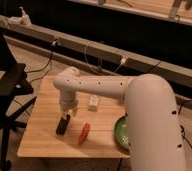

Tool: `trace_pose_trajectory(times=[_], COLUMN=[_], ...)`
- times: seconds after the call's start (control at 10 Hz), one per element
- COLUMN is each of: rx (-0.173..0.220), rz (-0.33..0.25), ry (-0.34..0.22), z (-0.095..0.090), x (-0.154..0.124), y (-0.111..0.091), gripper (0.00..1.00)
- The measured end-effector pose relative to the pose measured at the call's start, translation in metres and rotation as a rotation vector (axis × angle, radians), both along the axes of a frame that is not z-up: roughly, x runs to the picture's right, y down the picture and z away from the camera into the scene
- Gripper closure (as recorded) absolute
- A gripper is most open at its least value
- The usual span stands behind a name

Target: Place the eraser on the white sponge

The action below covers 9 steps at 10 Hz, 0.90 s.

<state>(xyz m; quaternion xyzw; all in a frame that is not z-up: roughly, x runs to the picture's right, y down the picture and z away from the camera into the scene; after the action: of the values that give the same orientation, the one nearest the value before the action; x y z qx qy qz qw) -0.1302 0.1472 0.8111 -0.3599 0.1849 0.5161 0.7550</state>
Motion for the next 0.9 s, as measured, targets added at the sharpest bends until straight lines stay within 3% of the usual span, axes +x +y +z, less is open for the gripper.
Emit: trace_pose_trajectory(times=[0.1, 0.3, 0.5, 0.9], rx=[0.004, -0.008, -0.042, -0.102], rz=[-0.009, -0.001, 0.004, 0.034], ry=[-0.005, -0.011, -0.040, -0.070], z=[-0.004, -0.009, 0.007, 0.047], x=[-0.002, -0.006, -0.016, -0.037], y=[0.005, 0.017, 0.021, 0.018], gripper=[0.51, 0.31, 0.20, 0.20])
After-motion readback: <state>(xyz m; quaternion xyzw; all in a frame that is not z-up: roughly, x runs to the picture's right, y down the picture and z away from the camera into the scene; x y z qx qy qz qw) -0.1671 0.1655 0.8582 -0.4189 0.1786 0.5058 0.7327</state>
